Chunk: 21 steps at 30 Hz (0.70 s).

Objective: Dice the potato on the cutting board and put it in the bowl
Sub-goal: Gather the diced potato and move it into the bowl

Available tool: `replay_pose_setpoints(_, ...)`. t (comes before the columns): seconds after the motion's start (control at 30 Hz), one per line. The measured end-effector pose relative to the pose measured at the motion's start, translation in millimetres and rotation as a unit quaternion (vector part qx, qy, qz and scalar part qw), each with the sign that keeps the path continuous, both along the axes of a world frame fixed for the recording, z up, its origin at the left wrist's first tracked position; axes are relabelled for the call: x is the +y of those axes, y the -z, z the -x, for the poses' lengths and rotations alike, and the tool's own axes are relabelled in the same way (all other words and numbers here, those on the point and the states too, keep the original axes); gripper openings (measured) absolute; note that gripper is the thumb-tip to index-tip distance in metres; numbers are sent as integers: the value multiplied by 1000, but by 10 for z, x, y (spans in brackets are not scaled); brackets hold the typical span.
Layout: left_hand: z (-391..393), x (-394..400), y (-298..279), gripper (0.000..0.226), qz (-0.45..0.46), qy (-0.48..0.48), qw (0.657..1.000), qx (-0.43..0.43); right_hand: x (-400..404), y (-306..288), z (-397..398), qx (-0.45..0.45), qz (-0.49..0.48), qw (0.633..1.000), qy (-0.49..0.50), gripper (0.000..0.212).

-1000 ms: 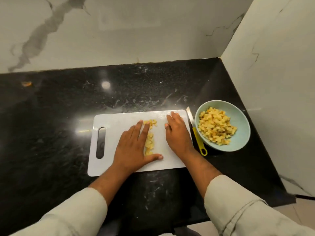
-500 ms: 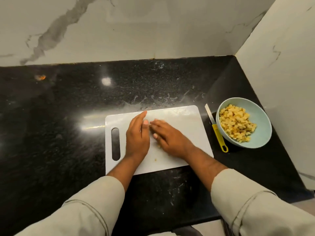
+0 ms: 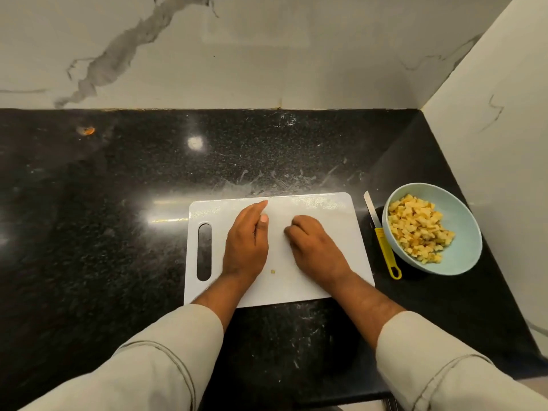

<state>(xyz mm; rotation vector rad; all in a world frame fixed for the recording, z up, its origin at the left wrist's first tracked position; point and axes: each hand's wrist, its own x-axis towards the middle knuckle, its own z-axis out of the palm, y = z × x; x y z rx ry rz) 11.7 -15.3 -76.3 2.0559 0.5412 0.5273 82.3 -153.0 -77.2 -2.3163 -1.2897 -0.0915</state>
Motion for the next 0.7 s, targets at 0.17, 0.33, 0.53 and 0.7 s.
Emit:
replay_pose_setpoints(0.17,-16,-32,-1,31,-24,11,999,28,-293,-103,-215,-19,17,1000,11,30)
replay_pose_setpoints(0.33,-23,-79,-24,32,-39,12,998,52,-393,-178,-448,-91,300,949,-27,88)
replay_pose_setpoints(0.53,-26,-109,-20,33,-60,24,996,69,-137,-145,-375,-122,172,973,-98,31)
replay_pose_setpoints(0.7,-40,-122,-3,33,-81,29,993,79,39,-90,-279,-156,141,977,-24,18)
